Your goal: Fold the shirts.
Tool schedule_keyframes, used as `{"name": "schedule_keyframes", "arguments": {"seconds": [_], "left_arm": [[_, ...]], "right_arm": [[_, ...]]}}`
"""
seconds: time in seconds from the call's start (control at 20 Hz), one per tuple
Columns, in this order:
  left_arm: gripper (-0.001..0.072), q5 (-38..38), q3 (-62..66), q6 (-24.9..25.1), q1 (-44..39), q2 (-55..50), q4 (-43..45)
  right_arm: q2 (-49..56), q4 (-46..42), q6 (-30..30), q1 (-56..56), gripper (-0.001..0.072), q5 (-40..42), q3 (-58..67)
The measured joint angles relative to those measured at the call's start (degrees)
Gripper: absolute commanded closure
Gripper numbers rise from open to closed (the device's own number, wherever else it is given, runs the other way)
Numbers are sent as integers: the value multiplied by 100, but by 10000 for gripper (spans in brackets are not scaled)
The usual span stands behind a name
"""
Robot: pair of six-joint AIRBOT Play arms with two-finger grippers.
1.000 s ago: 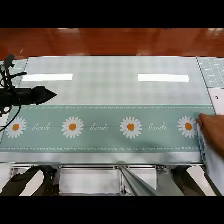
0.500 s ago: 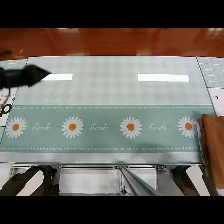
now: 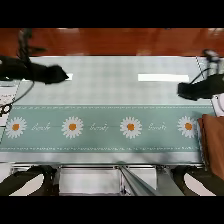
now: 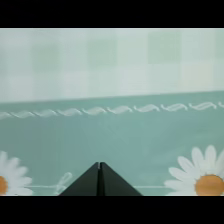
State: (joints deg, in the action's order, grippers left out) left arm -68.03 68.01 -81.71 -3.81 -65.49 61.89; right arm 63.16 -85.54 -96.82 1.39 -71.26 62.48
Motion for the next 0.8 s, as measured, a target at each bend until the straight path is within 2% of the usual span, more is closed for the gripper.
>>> {"name": "schedule_keyframes", "arguments": {"seconds": [0.2,0.8], "left_arm": [[396,-269,-385,-310,-136,-87,673],[396,-439,-544,-470,-192,-127,999]], "right_arm": [[398,-695,-337,560,685,-116,0],[540,-953,-485,758,685,-339,0]]}}
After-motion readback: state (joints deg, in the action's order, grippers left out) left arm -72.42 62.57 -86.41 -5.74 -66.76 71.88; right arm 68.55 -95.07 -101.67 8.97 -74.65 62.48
